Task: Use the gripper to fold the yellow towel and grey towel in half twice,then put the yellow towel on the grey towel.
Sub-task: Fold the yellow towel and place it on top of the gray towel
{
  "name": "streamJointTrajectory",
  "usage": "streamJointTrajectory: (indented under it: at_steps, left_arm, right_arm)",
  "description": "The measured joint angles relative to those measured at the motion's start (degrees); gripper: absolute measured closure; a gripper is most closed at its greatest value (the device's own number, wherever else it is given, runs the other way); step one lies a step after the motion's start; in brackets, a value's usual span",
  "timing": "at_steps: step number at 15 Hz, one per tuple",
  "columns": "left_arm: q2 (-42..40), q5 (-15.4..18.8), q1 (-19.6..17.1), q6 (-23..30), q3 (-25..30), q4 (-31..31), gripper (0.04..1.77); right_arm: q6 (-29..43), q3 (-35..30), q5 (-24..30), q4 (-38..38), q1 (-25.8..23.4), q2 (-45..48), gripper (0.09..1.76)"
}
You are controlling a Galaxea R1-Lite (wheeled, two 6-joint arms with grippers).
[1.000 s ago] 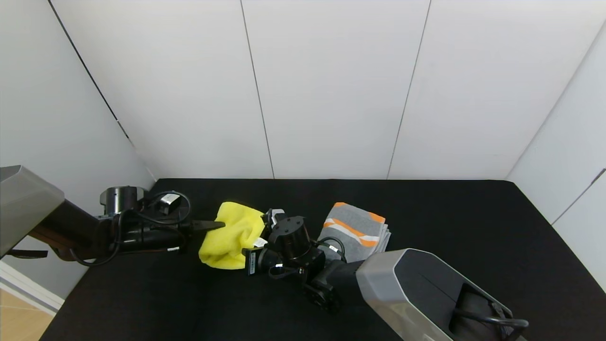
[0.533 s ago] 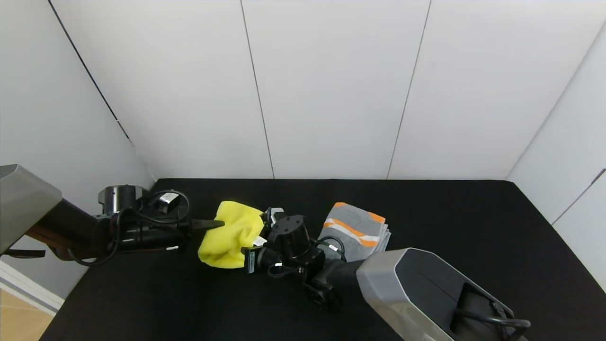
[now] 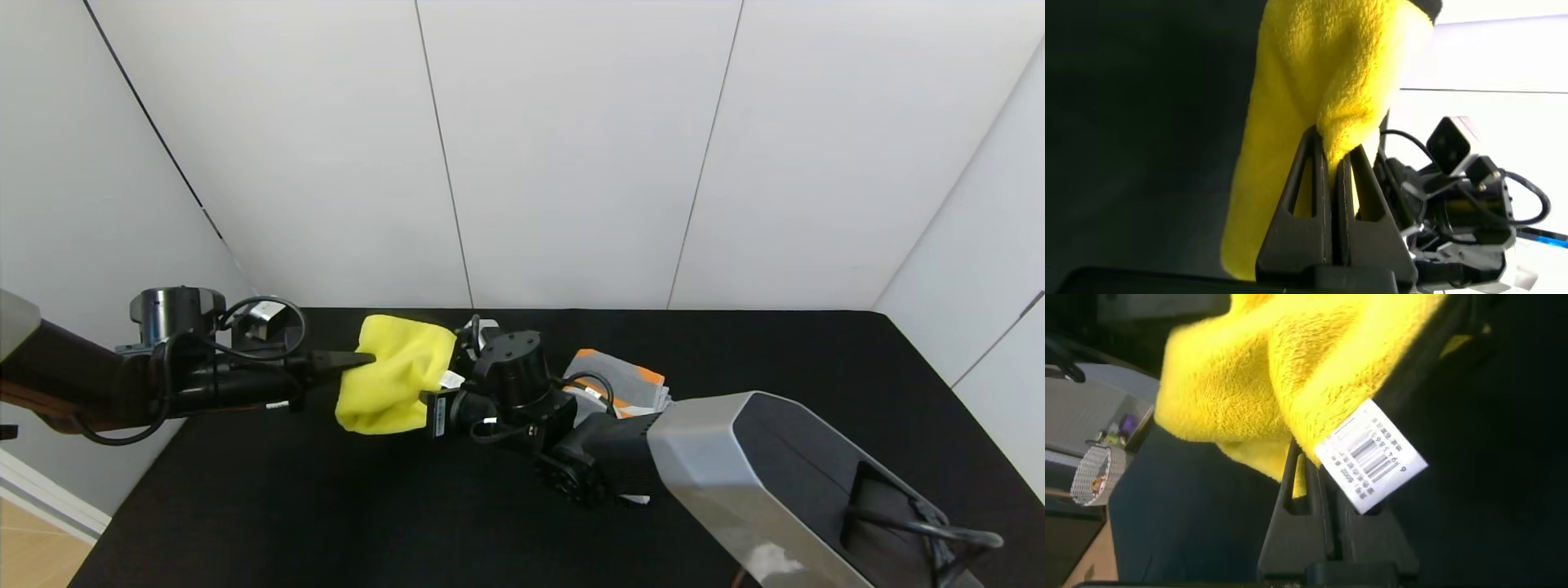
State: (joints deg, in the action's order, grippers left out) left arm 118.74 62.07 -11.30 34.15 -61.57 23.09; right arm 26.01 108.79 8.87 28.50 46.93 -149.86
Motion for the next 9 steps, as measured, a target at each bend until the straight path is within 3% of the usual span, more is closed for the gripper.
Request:
streamJointTrajectory:
  at_steps: [4,9]
  left_arm:
    - [-5.8,-0.1,3.3,3.3,-0.5,0.0,1.67]
    - [-9.5,-0.7,12.0,6.1,-1.4,0.5,1.67]
  right_arm:
    - [-0.8,-8.8,0.0,0.4,-1.7,8.2,1.7]
    - [-2.4,-21.9,-0.1,1.4,-4.7,19.3,1.7]
